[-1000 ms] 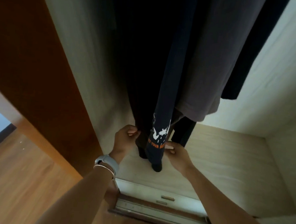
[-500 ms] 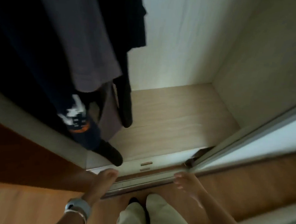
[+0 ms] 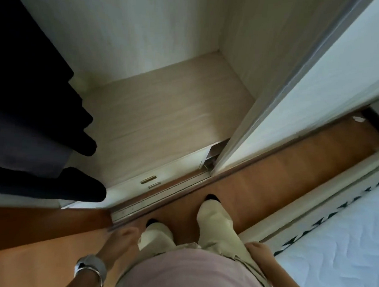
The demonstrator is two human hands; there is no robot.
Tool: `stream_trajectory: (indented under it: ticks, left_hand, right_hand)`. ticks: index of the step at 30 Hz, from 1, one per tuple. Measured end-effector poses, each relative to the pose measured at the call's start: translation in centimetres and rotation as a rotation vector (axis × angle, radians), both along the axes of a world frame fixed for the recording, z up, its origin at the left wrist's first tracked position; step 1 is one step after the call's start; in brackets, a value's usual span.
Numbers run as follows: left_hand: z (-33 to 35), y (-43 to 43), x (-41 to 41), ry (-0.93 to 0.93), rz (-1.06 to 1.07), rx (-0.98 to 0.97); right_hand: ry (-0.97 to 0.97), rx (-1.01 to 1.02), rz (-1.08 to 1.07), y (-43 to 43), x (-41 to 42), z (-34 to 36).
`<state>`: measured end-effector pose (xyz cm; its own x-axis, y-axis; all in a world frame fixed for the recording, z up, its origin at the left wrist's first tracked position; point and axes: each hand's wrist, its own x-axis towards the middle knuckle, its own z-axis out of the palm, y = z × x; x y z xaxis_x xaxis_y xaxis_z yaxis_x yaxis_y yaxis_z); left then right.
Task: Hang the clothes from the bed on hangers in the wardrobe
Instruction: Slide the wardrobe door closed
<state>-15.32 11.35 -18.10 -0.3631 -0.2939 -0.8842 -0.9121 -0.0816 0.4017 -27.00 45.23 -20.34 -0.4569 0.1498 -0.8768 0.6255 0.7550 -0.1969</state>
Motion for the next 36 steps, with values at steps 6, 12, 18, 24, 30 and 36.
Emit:
stream_trajectory:
  ticks: [6,12,18,24,30,36]
  left_hand:
    - [-0.9,7.5,-4.4,0.035,0.409,0.046]
    - [-1.4,14.4,-7.7,0.073,0.473,0.027]
    - [-0.4,12.7,-10.6,0.137,0.383,-0.036]
    - [9.8,15.3,-24.5,0.631,0.012,-0.219]
    - [18.5,20.5,-33.3,1.067,-0.004,-0.441]
    - [19.2,21.1,-34.2,1.095,0.224,-0.434]
  right_hand:
    - [-0.041,-0.017,0.125,5.5,-12.2,0.8]
    - [0.157,-0.182,0.207,5.8,-21.6,4.5]
    - [0.319,-0.307,0.2,4.9,-24.7,7.2]
    - [1.187,-0.437,0.433,1.0,-27.3,17.3]
    - [2.08,-0.476,0.614,-1.3,-31.1,25.9]
    - [2.137,-0.688,0.795,-2.5,-33.1,27.1]
